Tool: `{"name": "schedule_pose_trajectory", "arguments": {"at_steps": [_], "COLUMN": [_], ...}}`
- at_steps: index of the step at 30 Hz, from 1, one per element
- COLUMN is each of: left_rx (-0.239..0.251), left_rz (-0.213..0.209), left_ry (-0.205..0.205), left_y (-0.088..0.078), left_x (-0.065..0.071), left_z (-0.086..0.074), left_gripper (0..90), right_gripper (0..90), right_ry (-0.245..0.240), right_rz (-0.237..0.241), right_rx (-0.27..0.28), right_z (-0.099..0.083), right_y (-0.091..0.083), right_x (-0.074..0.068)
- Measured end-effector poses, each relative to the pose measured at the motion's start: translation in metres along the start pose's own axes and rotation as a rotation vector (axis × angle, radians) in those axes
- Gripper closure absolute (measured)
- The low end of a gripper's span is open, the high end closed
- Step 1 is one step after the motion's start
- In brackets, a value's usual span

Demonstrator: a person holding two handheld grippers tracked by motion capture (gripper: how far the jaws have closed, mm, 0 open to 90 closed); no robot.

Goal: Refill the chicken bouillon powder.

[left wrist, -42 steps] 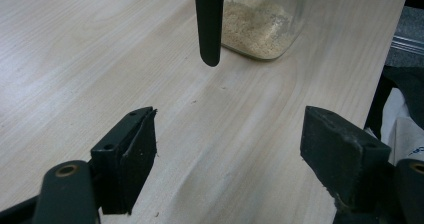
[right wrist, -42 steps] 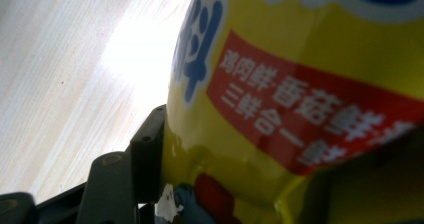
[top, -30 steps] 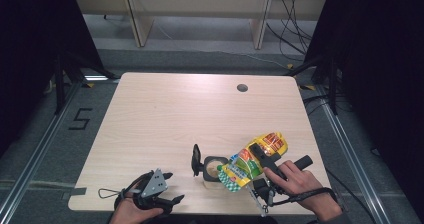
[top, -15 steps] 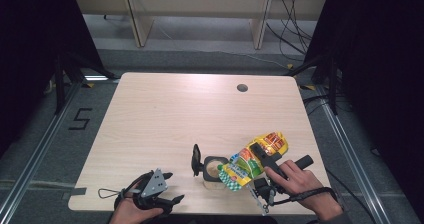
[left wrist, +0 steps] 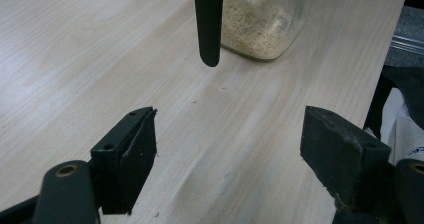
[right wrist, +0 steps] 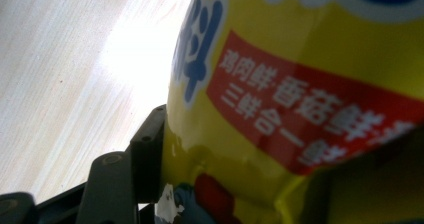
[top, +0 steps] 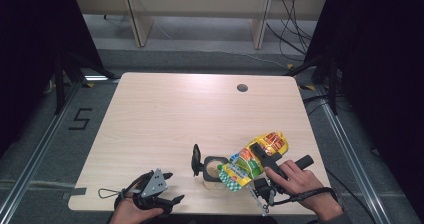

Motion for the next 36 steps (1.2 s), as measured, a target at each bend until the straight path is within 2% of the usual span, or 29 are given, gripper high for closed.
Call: {"name": "schedule_pose_trajectory", "arguments": {"at_steps": [4,5,7,8,9,12,13,15,16,17,19,20,21,22,23,24,25,27,32,34,35,36], "left_rx": [-0.006,-0.006,0.000,-0.006,-0.012,-0.005,-0.018,-0.014,-0.015,-0.003,-0.004,-0.016,-0.016,0.001,-0.010,-0.005,-0.001,-0.004,0.002,0.006,-0.001,-0.001], "left_rz": [0.004,0.005,-0.001,0.005,0.010,0.006,0.012,0.008,0.000,0.009,0.009,0.013,0.013,0.001,0.001,0.000,0.006,0.000,0.006,0.007,0.001,0.001], "left_ry": [0.005,0.006,0.001,0.007,0.016,0.007,0.020,0.017,0.009,0.005,0.004,0.021,0.021,0.001,0.007,-0.003,0.002,0.006,-0.002,-0.008,0.003,0.003], "left_y": [-0.0002,-0.0001,0.0000,-0.0002,-0.0001,0.0005,-0.0004,-0.0002,-0.0005,0.0002,0.0006,-0.0002,-0.0002,-0.0002,-0.0009,-0.0004,0.0001,-0.0004,0.0000,0.0003,-0.0003,-0.0003], "left_x": [-0.0012,-0.0011,0.0000,-0.0013,-0.0025,-0.0010,-0.0024,-0.0022,-0.0013,-0.0015,-0.0013,-0.0027,-0.0027,-0.0004,-0.0016,-0.0010,-0.0010,0.0001,-0.0010,-0.0008,-0.0002,-0.0002], "left_z": [-0.0007,-0.0007,0.0000,-0.0006,-0.0015,-0.0008,-0.0019,-0.0015,-0.0013,-0.0007,-0.0009,-0.0018,-0.0018,0.0003,-0.0007,-0.0005,-0.0005,-0.0002,-0.0001,0.0003,0.0000,0.0000], "left_gripper": [22.1,22.1,22.1,22.1,22.1,22.1,22.1,22.1,22.1,22.1,22.1,22.1,22.1,22.1,22.1,22.1,22.1,22.1,22.1,22.1,22.1,22.1], "right_gripper": [39.4,39.4,39.4,39.4,39.4,39.4,39.4,39.4,39.4,39.4,39.4,39.4,39.4,39.4,39.4,39.4,39.4,39.4,39.4,39.4,39.4,39.4], "right_ry": [0.015,0.001,0.013,-0.003,0.004,-0.009,-0.005,0.008,0.010,-0.008,-0.010,-0.009,-0.009,-0.007,-0.023,-0.016,-0.019,-0.032,-0.021,-0.026,-0.078,-0.078], "right_rz": [0.000,-0.007,-0.013,-0.010,-0.005,-0.003,-0.008,-0.001,-0.012,-0.010,-0.004,-0.002,-0.002,0.000,-0.039,-0.008,-0.002,-0.001,-0.009,-0.004,-0.011,-0.011], "right_rx": [-0.008,0.008,0.003,0.001,-0.012,-0.002,0.004,-0.010,-0.008,-0.009,-0.019,-0.019,-0.019,-0.019,-0.003,-0.013,-0.016,-0.011,-0.020,-0.015,-0.029,-0.029], "right_z": [-0.0005,0.0004,-0.0007,-0.0015,-0.0033,-0.0016,-0.0003,-0.0004,-0.0008,-0.0016,-0.0025,-0.0024,-0.0024,-0.0015,0.0006,0.0001,0.0004,0.0016,0.0001,0.0004,-0.0014,-0.0014], "right_y": [-0.0004,0.0005,0.0000,0.0004,-0.0005,0.0002,0.0005,-0.0005,-0.0003,-0.0001,-0.0001,0.0000,0.0000,-0.0001,-0.0001,0.0002,-0.0001,0.0006,-0.0001,0.0001,-0.0005,-0.0005], "right_x": [-0.0016,0.0003,0.0006,0.0013,-0.0001,0.0002,-0.0002,-0.0014,-0.0008,-0.0001,-0.0014,-0.0018,-0.0018,-0.0019,0.0031,-0.0010,-0.0017,-0.0019,-0.0016,-0.0010,0.0024,0.0024]}}
Point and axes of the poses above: each handheld gripper's, and its own axes: y roughly forward along the jaws, z roughly out of its top, x roughly to its right, the point moved 10 cm from there along y, roughly forward along the jaws, and after that the axes turned 3 degrees about y, right-handed, at the moved point
